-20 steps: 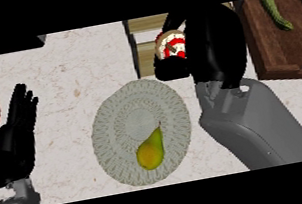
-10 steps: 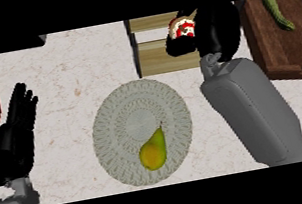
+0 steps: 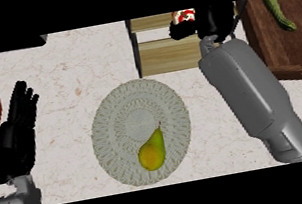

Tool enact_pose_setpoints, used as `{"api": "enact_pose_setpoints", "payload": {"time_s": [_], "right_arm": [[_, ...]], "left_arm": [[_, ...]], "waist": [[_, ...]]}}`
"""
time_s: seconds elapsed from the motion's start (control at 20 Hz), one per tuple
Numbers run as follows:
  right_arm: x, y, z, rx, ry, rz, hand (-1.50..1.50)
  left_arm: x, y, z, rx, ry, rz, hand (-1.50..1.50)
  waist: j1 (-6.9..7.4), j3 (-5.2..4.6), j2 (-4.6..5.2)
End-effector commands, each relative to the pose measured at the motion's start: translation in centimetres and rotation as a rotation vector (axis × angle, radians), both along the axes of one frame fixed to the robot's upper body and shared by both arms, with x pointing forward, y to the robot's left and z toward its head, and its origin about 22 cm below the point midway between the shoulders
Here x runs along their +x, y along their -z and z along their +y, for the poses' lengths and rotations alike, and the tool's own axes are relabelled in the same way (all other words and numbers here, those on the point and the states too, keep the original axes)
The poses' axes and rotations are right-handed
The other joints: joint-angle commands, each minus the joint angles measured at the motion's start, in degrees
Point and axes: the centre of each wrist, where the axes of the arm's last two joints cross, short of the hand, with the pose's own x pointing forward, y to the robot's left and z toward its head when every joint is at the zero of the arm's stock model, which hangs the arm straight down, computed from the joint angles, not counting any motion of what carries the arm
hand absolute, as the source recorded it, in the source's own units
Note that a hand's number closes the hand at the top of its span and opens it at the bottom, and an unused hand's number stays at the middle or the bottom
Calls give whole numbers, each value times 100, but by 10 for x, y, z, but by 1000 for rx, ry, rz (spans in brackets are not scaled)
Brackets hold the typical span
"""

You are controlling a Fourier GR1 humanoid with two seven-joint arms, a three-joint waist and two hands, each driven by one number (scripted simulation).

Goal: Pick the cupcake from the placemat and place it in the tiered shelf

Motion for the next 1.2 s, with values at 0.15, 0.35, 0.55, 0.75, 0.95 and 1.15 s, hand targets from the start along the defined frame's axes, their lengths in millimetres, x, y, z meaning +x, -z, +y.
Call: {"api": "enact_pose_setpoints", "payload": {"time_s": [0.15,0.35,0.55,0.75,0.95,1.15], "right_arm": [[19,11,-1,170,18,-16,-150],[36,11,-16,183,-11,49,-150],[40,12,-23,212,-47,0,-150],[37,-4,-11,248,-110,-76,-150],[32,-22,-22,369,-69,-180,-150],[23,-38,-50,378,-29,-220,-150]], "left_arm": [[-1,1,-3,5,-6,11,0],[-1,4,1,-14,16,19,0],[-1,-1,11,-20,31,29,0],[1,12,-16,-8,3,-2,0],[-1,-12,6,-8,-6,30,0],[4,-8,5,4,-21,30,0]], "waist": [[22,0,3],[48,0,14],[29,-1,6],[-11,-1,-2],[-67,1,-45],[-160,0,-67]]}}
